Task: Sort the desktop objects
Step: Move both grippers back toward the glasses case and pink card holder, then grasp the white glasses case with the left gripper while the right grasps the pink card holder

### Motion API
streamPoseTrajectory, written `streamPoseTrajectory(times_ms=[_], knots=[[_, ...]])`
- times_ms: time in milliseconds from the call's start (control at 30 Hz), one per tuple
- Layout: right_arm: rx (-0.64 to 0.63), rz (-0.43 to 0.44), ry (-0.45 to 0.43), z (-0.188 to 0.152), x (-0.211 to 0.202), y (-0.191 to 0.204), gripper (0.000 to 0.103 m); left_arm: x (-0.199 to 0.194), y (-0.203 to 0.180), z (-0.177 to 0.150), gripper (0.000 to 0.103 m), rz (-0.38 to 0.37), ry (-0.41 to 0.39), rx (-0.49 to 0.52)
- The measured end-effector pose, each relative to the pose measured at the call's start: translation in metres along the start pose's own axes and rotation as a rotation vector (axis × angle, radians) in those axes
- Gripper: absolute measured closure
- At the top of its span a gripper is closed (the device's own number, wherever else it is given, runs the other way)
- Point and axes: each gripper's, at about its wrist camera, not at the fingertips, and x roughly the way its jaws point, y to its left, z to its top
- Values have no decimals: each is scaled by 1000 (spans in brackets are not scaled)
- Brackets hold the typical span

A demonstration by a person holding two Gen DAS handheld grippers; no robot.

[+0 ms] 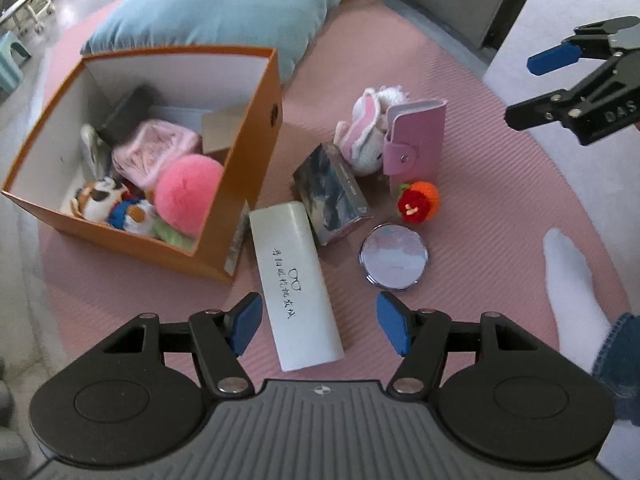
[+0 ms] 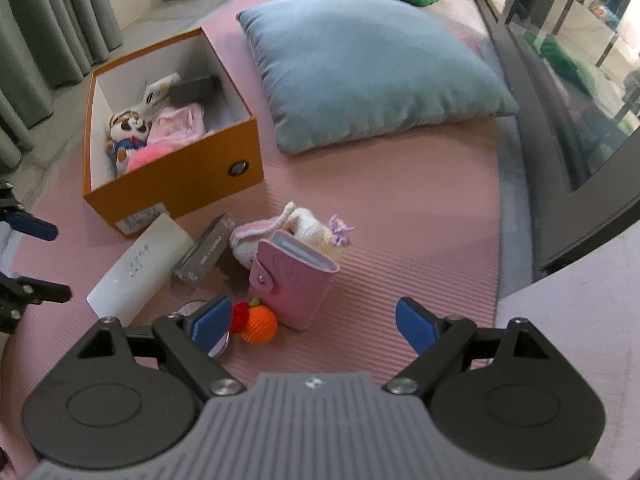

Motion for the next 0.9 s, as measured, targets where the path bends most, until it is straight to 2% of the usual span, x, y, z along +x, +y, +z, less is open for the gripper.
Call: streamPoseTrajectory(times_ms=[333,500,600,733,900], knots=[[-76,61,-2,-6,42,4,14,62,2,-17,28,21,-22,-120],[-121,75,-10,-1,61,-2,14,79,11,-19,28,26,-19,-145],[-132,97,-15,5,70,-8,14,84,18,-16,23,25,-36,-178],[-171,137,-3,12,81,-9,14,92,26,-12,23,5,-27,-223],[-226,159,11,18,95,-3,15,103,25,-16,23,25,0,-226]])
